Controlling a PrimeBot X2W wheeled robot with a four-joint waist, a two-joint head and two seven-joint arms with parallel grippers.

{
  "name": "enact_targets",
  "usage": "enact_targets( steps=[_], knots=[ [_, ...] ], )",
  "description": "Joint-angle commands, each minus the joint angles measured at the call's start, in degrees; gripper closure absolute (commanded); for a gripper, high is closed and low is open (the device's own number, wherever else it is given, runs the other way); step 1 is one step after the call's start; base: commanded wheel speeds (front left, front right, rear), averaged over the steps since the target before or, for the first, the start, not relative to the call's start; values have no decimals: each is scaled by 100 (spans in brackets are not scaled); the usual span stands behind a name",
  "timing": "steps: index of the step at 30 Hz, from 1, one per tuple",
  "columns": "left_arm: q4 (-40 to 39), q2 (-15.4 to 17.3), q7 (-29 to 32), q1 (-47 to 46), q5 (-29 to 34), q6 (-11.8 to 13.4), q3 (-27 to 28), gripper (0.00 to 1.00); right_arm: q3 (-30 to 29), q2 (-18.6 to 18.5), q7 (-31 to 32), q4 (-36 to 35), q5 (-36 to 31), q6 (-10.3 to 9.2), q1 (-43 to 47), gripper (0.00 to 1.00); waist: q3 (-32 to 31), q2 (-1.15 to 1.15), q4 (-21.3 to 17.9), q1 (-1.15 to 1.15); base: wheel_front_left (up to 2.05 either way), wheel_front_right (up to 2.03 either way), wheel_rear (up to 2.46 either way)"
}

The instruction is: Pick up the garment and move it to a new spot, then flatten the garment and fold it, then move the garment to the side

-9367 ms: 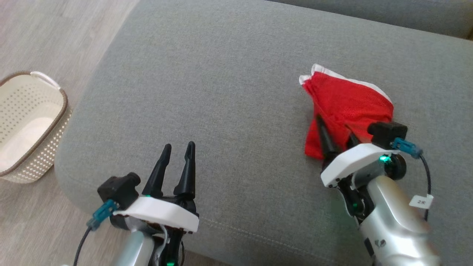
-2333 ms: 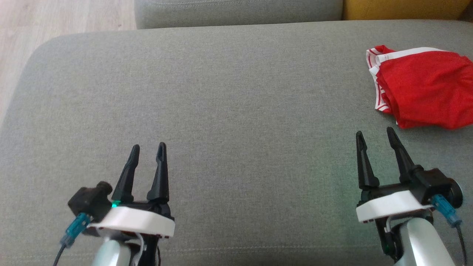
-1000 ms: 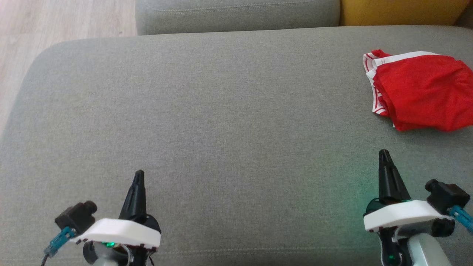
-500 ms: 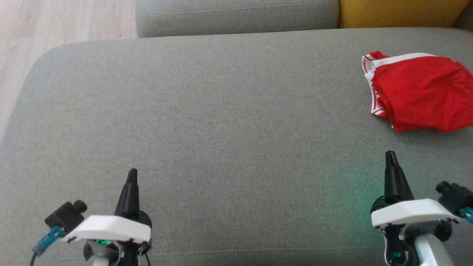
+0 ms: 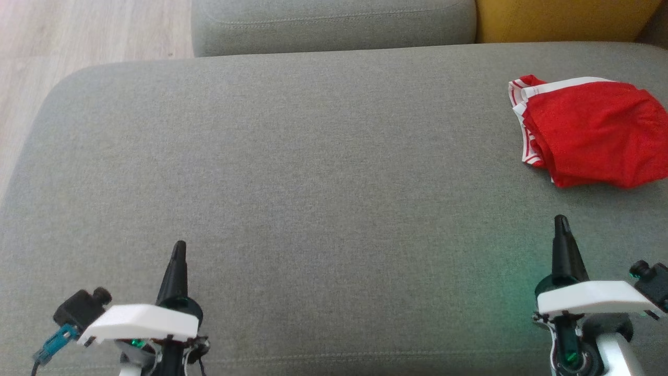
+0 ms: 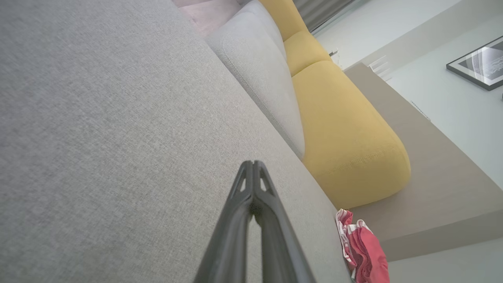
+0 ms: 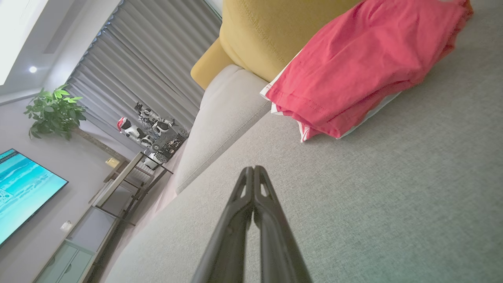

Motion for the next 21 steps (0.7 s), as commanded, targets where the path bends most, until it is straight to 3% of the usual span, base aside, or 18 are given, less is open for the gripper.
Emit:
enact_targets(
  steps=[1,21],
  knots=[
    [-163,96,14,-317,-93,-46,134,100,22,-98,29,-218,130,18,-248,100,-2,0,0,0,0,0,0],
    [-68,115,340,-417,-1163,-134,417,100,-106,-105,351,-241,1544,24,-268,100,-74,0,-17,0,0,0,0]
  ],
)
